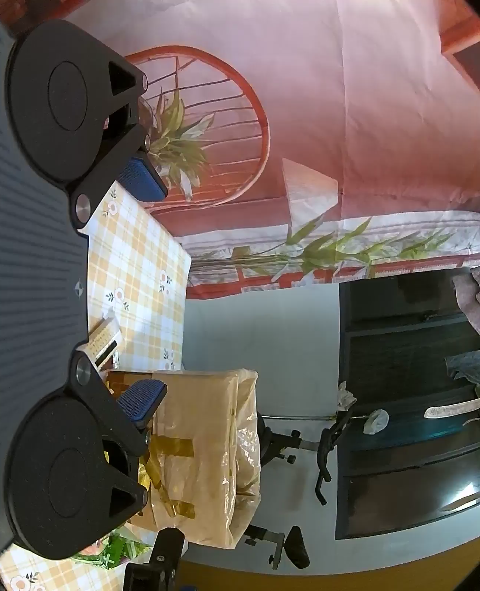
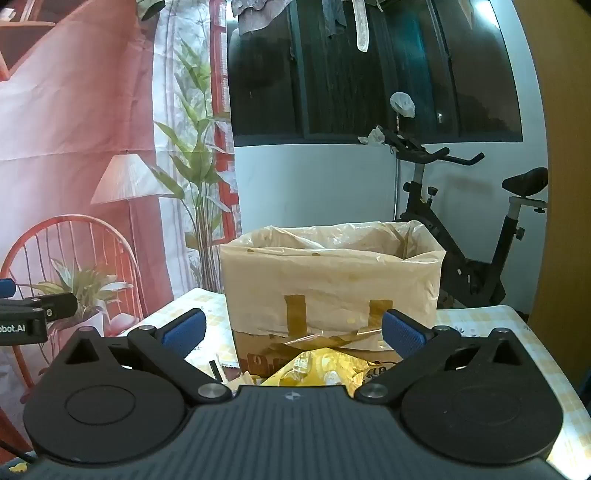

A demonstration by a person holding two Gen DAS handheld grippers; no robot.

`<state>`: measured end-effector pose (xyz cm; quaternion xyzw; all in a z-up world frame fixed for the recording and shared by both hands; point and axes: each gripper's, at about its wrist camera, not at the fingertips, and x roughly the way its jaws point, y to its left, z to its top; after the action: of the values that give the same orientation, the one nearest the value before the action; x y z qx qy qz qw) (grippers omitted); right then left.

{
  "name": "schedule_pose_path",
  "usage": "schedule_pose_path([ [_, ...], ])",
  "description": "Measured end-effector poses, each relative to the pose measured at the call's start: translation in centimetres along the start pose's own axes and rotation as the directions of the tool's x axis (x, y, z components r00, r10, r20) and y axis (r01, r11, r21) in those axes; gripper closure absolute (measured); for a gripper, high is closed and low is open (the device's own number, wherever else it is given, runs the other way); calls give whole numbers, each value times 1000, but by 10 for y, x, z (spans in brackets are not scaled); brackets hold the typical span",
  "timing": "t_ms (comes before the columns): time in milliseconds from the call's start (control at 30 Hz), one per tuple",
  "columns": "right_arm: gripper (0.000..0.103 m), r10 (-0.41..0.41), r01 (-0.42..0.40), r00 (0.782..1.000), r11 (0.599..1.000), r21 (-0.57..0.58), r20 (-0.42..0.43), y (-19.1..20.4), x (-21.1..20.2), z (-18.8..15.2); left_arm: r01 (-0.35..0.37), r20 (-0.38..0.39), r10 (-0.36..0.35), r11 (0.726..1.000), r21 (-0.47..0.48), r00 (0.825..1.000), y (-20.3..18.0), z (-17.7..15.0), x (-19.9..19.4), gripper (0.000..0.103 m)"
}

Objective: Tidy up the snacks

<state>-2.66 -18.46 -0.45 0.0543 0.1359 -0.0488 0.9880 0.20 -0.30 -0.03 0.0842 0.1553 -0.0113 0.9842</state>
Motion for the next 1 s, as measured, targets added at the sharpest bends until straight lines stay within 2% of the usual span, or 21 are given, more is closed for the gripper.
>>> schedule_pose_path([
  [167, 0, -7, 7, 1000, 1000, 2, -16, 1, 5, -2, 12, 3, -12, 1000, -29, 1000, 3, 2, -3, 0],
  [600, 0, -18, 19, 996, 1000, 13, -82, -1, 8, -1, 22, -12, -22, 1000, -13, 1000, 2, -5, -1, 0],
  [1000, 0, -20, 21, 996, 1000, 12, -91, -1, 9, -2, 23, -13, -23, 1000, -14, 1000, 2, -5, -1, 0],
])
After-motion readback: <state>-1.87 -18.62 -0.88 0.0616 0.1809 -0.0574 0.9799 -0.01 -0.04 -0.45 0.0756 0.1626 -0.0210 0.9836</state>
